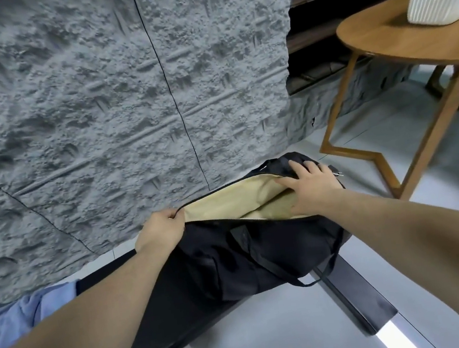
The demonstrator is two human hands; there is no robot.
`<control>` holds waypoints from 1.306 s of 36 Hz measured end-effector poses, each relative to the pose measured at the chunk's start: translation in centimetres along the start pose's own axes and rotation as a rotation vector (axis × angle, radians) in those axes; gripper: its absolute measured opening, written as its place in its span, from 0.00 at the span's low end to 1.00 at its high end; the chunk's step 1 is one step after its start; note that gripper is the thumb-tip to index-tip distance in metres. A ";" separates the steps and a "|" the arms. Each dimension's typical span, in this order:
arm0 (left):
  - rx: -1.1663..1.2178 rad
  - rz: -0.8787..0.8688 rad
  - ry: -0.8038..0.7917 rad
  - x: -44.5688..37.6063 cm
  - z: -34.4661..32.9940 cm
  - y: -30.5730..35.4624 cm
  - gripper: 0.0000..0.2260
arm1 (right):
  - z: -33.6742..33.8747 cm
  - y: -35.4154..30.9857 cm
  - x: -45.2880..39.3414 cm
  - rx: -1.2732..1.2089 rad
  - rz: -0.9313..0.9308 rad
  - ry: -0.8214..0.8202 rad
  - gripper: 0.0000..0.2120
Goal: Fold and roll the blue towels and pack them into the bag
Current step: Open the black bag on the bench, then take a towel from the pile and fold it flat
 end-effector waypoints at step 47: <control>-0.120 -0.195 0.105 11.6 13.0 -25.1 0.20 | 5.9 -32.4 9.6 -0.604 0.423 -0.156 0.22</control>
Point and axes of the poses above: each hand's wrist, its own x-axis away from the middle knuckle, its own z-axis out of the back of the hand, y = z × x, the point moved 1 cm from there along -x, towards the middle knuckle, and after that the axes turned 15 degrees about y, right-handed, at the moved point
